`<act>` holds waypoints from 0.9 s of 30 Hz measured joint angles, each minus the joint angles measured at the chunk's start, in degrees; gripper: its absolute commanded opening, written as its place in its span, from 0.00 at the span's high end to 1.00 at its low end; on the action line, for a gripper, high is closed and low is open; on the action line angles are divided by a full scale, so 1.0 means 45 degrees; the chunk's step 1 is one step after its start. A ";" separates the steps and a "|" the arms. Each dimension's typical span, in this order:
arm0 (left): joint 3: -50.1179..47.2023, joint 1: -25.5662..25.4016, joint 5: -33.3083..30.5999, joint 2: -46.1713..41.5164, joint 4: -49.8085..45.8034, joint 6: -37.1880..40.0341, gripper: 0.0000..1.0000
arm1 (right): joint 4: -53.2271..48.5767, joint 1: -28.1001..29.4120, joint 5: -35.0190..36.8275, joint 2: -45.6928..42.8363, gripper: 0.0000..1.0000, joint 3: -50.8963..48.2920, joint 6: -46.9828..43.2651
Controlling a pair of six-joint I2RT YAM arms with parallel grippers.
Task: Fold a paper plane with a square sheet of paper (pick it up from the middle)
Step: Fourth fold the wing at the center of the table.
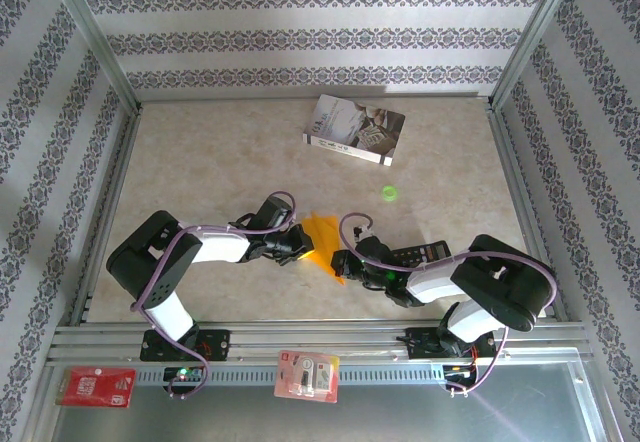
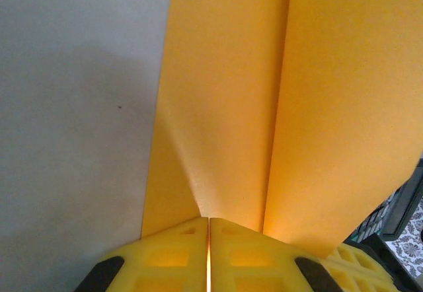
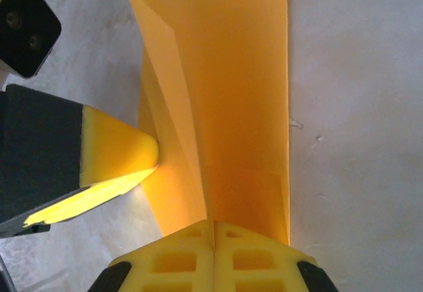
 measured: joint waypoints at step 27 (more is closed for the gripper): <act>0.0291 0.0005 -0.0117 0.0126 -0.0384 0.0942 0.92 | 0.1428 -0.0743 -0.0903 0.0330 1.00 -0.0563 0.1190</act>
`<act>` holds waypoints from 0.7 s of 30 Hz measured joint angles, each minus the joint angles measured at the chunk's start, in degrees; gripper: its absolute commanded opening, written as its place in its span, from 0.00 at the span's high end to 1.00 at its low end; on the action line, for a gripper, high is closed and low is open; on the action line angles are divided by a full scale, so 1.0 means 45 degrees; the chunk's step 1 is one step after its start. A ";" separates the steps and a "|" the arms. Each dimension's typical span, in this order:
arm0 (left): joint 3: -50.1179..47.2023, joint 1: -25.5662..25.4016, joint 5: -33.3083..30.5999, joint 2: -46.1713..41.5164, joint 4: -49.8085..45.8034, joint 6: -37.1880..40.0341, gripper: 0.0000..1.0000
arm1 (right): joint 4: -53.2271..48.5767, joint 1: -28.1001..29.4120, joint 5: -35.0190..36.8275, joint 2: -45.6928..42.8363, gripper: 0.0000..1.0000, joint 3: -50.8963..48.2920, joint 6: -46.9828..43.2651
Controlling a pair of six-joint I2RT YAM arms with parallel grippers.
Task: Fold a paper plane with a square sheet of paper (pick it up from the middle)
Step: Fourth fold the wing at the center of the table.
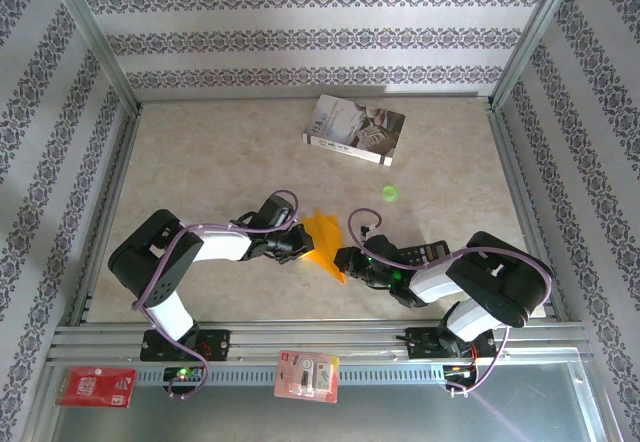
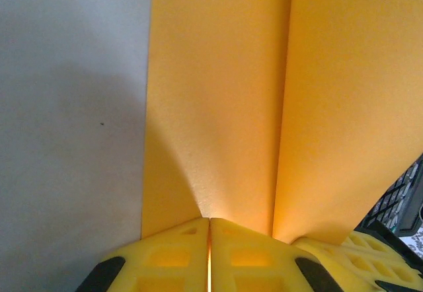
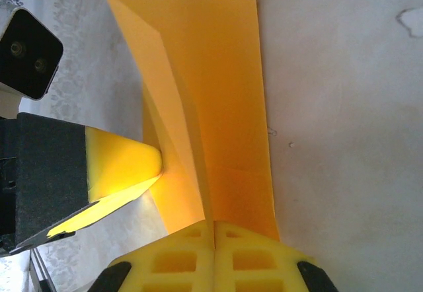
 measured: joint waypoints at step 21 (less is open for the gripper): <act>0.0194 0.0019 -0.0126 0.0000 -0.0311 0.0214 0.88 | 0.0257 -0.0068 -0.0005 0.0024 1.00 -0.0155 0.0374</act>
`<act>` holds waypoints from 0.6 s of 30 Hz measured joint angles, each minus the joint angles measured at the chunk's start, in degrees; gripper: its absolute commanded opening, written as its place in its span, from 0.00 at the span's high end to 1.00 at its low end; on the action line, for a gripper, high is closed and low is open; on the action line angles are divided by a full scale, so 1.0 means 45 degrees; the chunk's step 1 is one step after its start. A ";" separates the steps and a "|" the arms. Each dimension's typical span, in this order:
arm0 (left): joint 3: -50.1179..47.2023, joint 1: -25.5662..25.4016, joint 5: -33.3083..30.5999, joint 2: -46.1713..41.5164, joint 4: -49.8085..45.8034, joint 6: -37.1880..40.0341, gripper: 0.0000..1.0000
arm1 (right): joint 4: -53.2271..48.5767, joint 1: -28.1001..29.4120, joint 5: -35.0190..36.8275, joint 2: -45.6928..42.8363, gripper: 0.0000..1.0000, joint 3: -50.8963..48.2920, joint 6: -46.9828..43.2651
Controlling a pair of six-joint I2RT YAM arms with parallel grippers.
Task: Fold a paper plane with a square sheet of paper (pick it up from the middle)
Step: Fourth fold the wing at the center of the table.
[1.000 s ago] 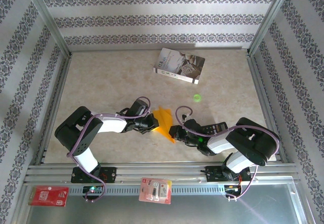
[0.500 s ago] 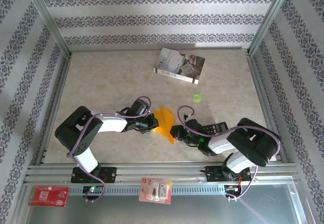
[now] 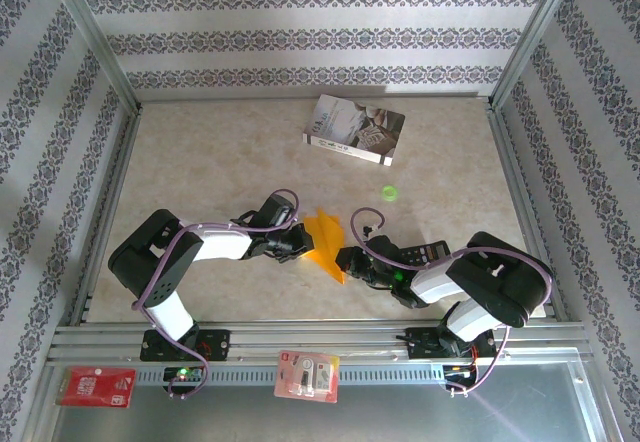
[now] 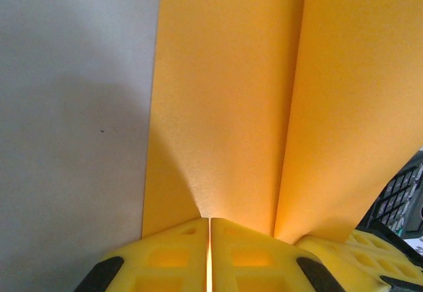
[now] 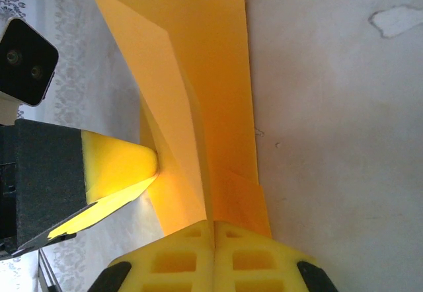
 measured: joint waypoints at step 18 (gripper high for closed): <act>0.1904 -0.0146 0.0452 -0.0257 -0.0204 0.0699 0.92 | 0.0656 0.0000 -0.0087 0.0427 1.00 0.0000 0.0053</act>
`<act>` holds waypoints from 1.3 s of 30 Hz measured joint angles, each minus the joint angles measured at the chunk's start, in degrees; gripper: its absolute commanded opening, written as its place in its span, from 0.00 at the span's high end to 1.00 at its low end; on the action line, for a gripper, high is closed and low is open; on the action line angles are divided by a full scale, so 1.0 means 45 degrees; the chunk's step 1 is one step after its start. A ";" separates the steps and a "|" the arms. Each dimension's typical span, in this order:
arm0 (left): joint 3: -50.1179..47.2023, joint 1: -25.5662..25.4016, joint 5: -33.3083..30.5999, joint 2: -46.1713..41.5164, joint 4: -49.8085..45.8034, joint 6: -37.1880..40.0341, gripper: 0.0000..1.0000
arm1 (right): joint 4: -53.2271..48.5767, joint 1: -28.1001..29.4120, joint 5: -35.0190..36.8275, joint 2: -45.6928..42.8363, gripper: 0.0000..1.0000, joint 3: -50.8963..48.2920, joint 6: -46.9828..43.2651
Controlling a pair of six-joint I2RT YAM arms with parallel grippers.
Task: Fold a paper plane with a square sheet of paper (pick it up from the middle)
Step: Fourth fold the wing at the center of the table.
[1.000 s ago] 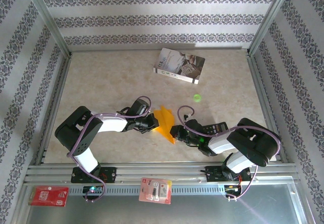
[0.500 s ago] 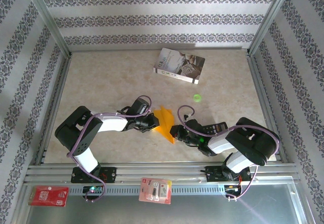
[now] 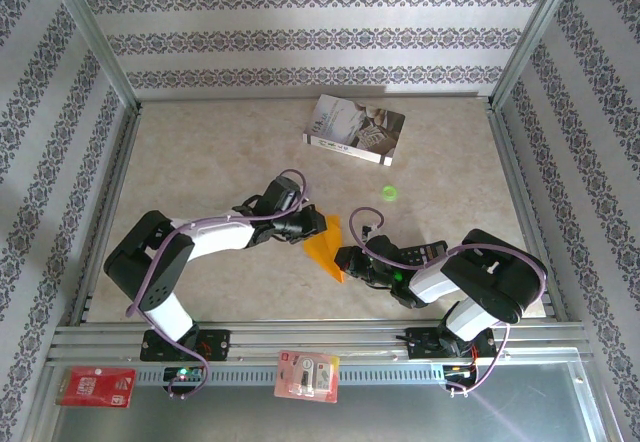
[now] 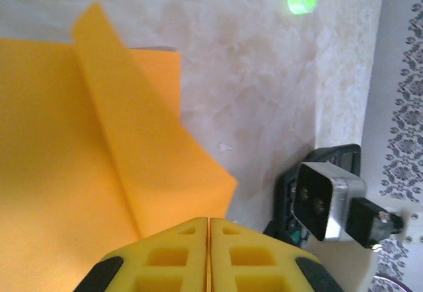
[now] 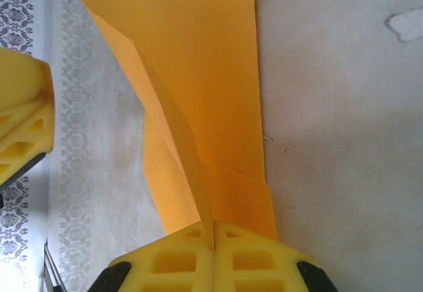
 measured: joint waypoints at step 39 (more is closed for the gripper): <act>0.0753 -0.0083 0.0563 0.2351 0.0321 0.0107 0.93 | 0.0267 0.0000 0.0000 0.0170 1.00 0.0000 0.0049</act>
